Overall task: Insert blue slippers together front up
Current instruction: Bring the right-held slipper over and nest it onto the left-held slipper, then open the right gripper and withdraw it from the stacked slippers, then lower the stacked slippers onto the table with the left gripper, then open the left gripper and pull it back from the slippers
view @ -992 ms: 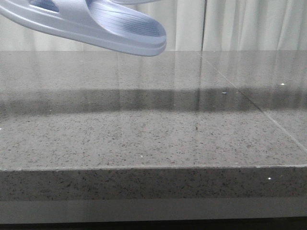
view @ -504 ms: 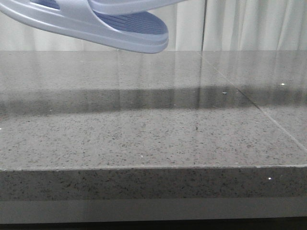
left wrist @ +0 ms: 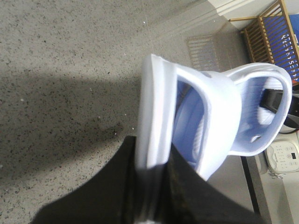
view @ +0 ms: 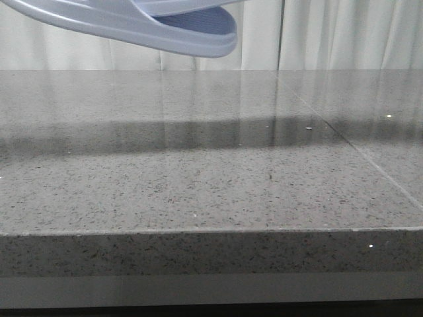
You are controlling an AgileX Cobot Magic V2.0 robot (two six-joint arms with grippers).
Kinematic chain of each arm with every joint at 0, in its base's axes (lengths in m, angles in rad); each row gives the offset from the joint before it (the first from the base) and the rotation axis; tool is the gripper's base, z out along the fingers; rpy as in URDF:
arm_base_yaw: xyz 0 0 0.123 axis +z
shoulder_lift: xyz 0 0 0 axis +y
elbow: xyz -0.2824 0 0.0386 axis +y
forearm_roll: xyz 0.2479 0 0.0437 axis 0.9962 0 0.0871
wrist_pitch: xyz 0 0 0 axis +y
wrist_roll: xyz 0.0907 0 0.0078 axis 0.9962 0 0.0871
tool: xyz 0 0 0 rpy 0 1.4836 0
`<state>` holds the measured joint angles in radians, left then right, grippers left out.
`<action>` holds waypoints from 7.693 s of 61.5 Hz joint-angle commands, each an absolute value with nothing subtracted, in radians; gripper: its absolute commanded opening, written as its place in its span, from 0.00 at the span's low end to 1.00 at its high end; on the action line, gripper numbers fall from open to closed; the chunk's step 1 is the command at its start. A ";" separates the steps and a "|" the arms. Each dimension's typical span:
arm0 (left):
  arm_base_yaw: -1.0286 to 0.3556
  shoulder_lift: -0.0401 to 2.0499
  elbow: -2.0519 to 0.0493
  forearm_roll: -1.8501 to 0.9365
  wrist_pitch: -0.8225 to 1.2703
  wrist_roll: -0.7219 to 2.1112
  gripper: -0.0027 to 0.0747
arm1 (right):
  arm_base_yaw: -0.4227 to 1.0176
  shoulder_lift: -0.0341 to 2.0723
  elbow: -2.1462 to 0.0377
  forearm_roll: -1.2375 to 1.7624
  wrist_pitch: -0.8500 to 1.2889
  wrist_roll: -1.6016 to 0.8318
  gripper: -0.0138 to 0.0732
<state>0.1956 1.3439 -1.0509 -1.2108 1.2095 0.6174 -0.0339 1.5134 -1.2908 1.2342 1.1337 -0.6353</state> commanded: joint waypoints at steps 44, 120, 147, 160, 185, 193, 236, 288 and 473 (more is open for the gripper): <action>0.190 1.312 -1.074 -1.370 1.282 0.619 0.01 | 0.176 1.566 -1.202 1.508 0.962 -0.798 0.09; 0.190 1.312 -1.074 -1.370 1.283 0.619 0.01 | 0.141 1.570 -1.189 1.392 0.953 -0.763 0.39; 0.190 1.312 -1.074 -1.370 1.283 0.619 0.01 | -0.042 1.547 -1.190 1.316 1.040 -0.712 0.39; 0.190 1.312 -1.074 -1.370 1.283 0.619 0.01 | -0.128 1.501 -1.207 1.287 1.096 -0.712 0.39; 0.190 1.312 -1.074 -1.370 1.277 0.619 0.01 | -0.181 1.278 -1.367 0.703 0.992 -0.517 0.39; 0.190 1.312 -1.074 -1.370 1.271 0.619 0.01 | -0.181 1.199 -1.367 0.619 0.938 -0.517 0.38; 0.190 1.312 -1.074 -1.354 1.254 0.619 0.01 | -0.181 0.994 -1.268 0.559 0.904 -0.521 0.09; 0.020 1.498 -1.069 -1.158 0.985 0.607 0.01 | -0.181 0.994 -1.268 0.560 0.907 -0.521 0.09; -0.074 0.156 -0.470 -0.296 0.391 0.295 0.01 | 0.039 0.274 -0.476 0.469 0.297 -0.656 0.09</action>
<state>-0.0663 0.1442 -0.4456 -0.2770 0.4752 0.3044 0.0378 0.2661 -0.4522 0.4535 0.3772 -0.6492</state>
